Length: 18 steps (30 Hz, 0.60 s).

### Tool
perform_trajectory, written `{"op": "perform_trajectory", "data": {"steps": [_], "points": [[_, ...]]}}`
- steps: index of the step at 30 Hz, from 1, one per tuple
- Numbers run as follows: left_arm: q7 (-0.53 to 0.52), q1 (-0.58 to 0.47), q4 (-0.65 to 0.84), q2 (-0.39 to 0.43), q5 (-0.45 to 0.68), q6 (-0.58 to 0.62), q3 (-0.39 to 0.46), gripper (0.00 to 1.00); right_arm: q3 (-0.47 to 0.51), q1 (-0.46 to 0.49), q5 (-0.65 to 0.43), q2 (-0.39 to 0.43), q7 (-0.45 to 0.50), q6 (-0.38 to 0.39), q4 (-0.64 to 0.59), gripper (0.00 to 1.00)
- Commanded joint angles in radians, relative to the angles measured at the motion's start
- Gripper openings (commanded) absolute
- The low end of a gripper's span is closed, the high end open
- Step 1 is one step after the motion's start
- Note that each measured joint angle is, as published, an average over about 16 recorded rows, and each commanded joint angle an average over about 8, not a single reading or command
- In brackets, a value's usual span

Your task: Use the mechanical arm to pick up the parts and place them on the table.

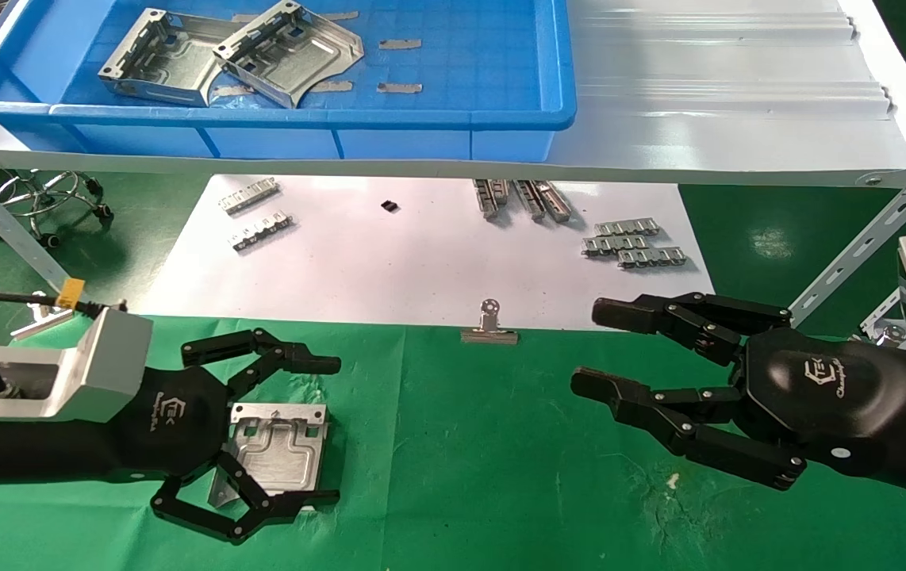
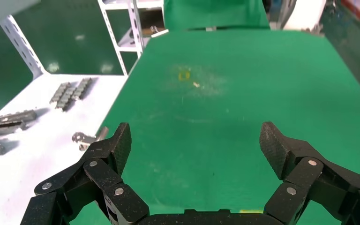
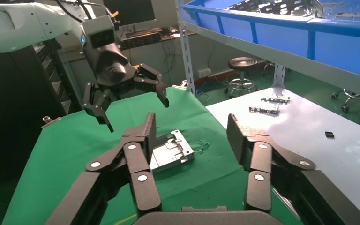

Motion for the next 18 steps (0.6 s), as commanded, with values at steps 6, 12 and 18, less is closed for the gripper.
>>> {"op": "perform_trajectory", "data": {"steps": [6, 12, 18], "points": [[-0.07, 0.077, -0.09, -0.023, -0.033, -0.015, -0.089, 1.0, 0.0, 0.0, 0.0, 0.0, 0.0, 0.0, 0.0, 1.0], [-0.13, 0.143, -0.167, -0.043, -0.061, -0.028, -0.166, 1.0, 0.0, 0.0, 0.0, 0.0, 0.0, 0.0, 0.0, 1.0], [-0.19, 0.208, -0.245, -0.063, -0.089, -0.041, -0.242, 1.0, 0.0, 0.0, 0.0, 0.0, 0.0, 0.0, 0.0, 1.0]]}}
